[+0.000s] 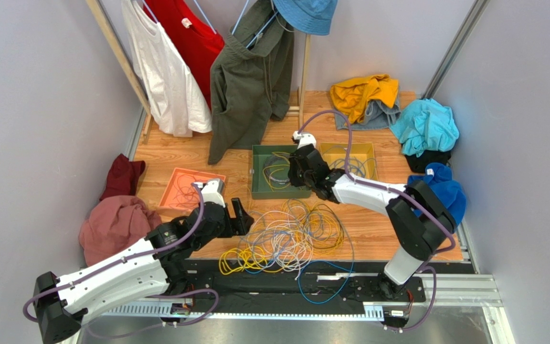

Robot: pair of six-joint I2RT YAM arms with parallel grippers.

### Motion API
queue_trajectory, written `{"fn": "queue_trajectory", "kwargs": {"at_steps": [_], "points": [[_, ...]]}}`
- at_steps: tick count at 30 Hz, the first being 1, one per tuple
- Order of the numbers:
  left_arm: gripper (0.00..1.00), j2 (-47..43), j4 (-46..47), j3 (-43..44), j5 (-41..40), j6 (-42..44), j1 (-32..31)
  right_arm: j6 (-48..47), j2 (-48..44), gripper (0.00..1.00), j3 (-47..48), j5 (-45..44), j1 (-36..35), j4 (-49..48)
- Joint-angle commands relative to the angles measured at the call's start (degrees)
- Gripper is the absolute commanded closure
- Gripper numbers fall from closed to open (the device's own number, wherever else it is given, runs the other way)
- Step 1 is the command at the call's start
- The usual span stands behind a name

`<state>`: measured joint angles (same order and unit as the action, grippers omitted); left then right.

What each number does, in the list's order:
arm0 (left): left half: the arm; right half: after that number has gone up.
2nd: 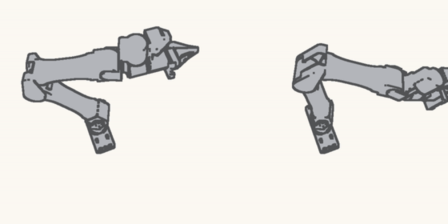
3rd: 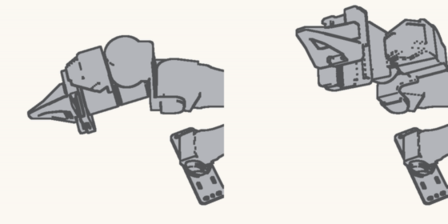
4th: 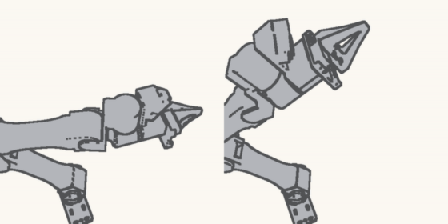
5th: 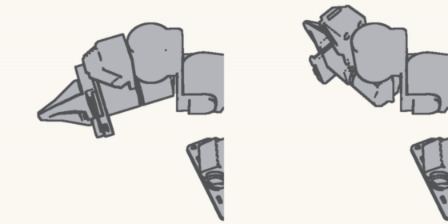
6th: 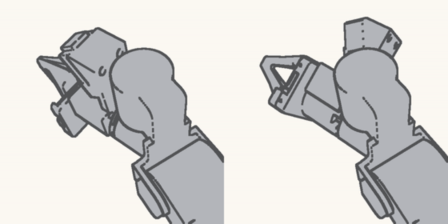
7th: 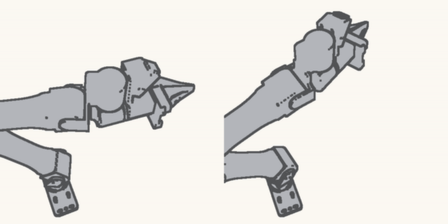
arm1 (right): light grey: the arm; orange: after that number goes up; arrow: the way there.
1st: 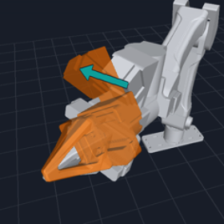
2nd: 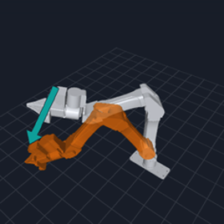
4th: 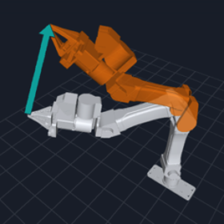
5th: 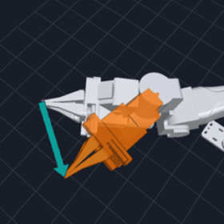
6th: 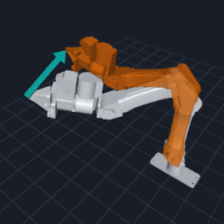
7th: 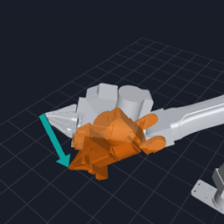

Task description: Untangle the cables

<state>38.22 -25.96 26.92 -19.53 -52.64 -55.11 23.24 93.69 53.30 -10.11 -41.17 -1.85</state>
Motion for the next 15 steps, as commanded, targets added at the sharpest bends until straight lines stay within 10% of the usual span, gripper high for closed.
{"fn": "queue_trajectory", "kwargs": {"at_steps": [1, 7, 15], "points": [[0.13, -0.60, 0.29, 0.42, 0.11, -0.44, -0.17, 0.57, 2.38, 0.79, 6.82, -2.28, -0.23, 5.09], [0.12, -1.39, 0.11, 0.33, -0.95, 0.34, -0.26, 1.10, -7.36, 0.37, 4.27, -10.97, -1.98, 7.56], [0.12, 0.54, 0.55, 1.30, 0.02, 1.14, -0.26, 3.55, -21.17, 0.35, -1.87, -11.00, -5.15, 12.04]]}}
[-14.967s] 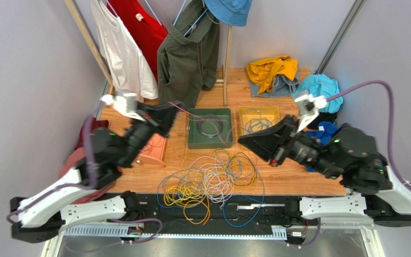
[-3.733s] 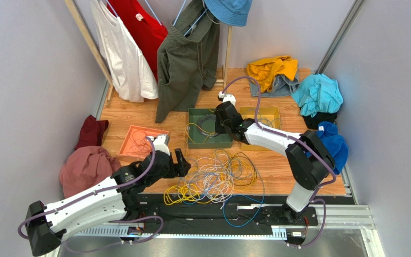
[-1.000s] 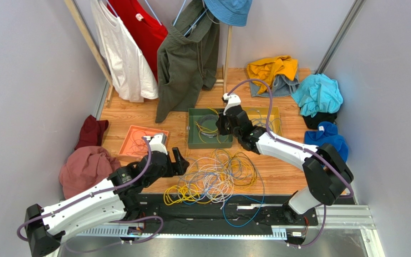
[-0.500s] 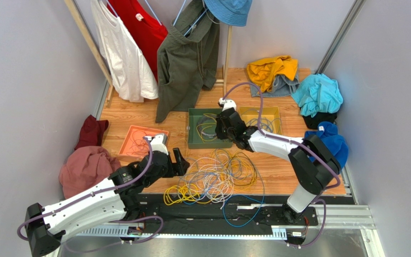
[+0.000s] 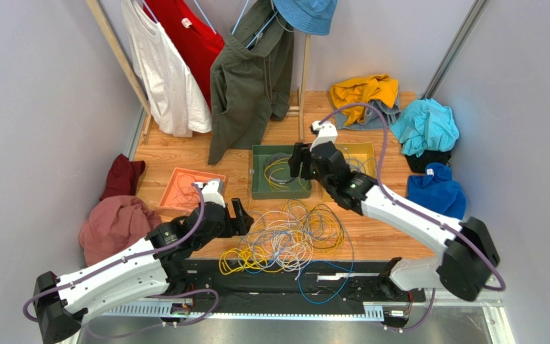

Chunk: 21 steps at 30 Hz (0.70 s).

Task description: Untangle the cables

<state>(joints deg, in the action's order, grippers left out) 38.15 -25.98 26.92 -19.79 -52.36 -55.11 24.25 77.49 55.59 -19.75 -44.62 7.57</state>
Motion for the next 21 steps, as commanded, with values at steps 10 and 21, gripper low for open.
{"fn": "queue_trajectory", "kwargs": {"at_steps": [10, 21], "points": [[0.14, 2.54, 3.74, -1.60, 2.56, -0.81, -0.26, 12.04, -14.38, 0.37, -24.30, -3.63, -16.72, -0.89], [0.15, 2.19, 2.86, -2.13, 3.27, -1.96, -0.26, 19.25, -22.30, 0.41, -33.09, -7.32, -26.83, -2.91]]}}
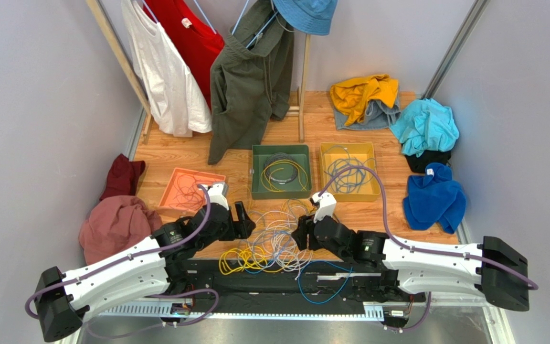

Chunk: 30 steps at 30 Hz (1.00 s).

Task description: Untangle the cables

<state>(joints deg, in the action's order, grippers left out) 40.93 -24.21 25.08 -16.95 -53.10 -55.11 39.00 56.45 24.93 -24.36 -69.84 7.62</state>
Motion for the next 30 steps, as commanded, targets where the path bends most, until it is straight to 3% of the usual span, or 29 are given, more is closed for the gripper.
{"fn": "queue_trajectory", "kwargs": {"at_steps": [1, 4, 13, 16, 23, 26, 30], "points": [[0.15, -0.59, 1.00, -0.30, 0.43, -1.39, -0.26, 5.11, -1.34, 0.41, -3.30, -2.71, -2.39, -3.05], [0.15, -0.50, 0.83, -0.47, 0.51, -1.92, -0.26, 6.35, -0.99, 0.49, -4.36, -3.06, -4.24, -3.57], [0.16, -0.50, 0.48, -0.47, 1.13, -2.71, -0.26, 5.39, -2.30, 0.91, -4.10, -4.99, -6.53, -4.46], [0.16, -0.76, -0.05, -0.21, 0.95, -2.80, -0.26, 3.45, -4.06, 1.00, -1.64, -6.66, -6.97, -0.79], [0.17, -3.65, -1.37, 0.06, 0.08, -2.45, -0.26, -3.75, -16.34, 1.00, 8.81, -11.49, -7.94, 11.71], [0.17, -4.89, -1.63, 0.58, -0.71, -1.74, -0.26, -12.43, -19.26, 1.00, 18.81, -13.78, -8.03, 16.02], [0.17, -5.24, -2.34, 2.42, -1.68, -0.51, -0.26, -22.38, -15.85, 1.00, 36.21, -12.73, -7.94, 19.62]]}}
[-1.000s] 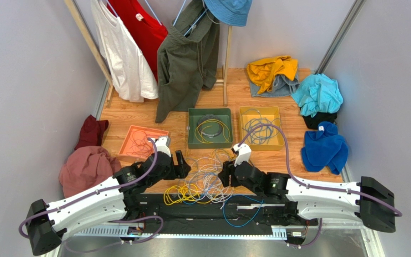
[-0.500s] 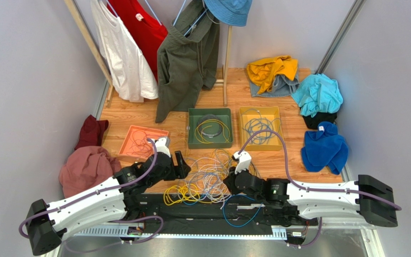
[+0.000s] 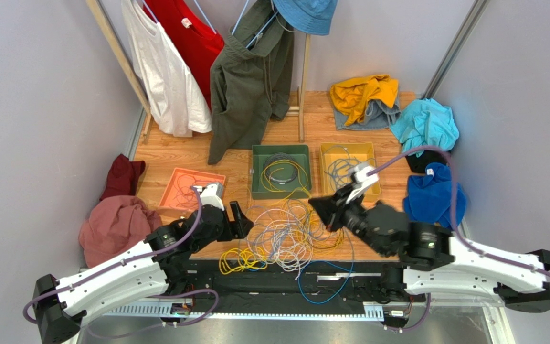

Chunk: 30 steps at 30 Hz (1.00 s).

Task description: Untangle the cables

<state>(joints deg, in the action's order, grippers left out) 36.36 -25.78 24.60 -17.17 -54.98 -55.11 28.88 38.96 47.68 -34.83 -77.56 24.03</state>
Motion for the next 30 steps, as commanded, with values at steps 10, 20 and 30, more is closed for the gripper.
{"fn": "queue_trajectory", "kwargs": {"at_steps": [10, 20, 30], "points": [[0.17, -1.38, -1.29, 5.11, -2.25, 1.90, -0.26, -26.42, 19.20, 1.00, 45.64, -2.00, -0.31, 6.29], [0.12, -5.33, 20.83, -2.44, 4.32, 12.08, -0.26, -27.83, 26.25, 1.00, 64.81, 1.78, -0.31, 6.55], [0.05, -11.84, 51.52, -13.88, 11.63, 23.23, -0.52, -23.08, 27.66, 1.00, 69.39, 5.30, -0.31, 8.14]]}}
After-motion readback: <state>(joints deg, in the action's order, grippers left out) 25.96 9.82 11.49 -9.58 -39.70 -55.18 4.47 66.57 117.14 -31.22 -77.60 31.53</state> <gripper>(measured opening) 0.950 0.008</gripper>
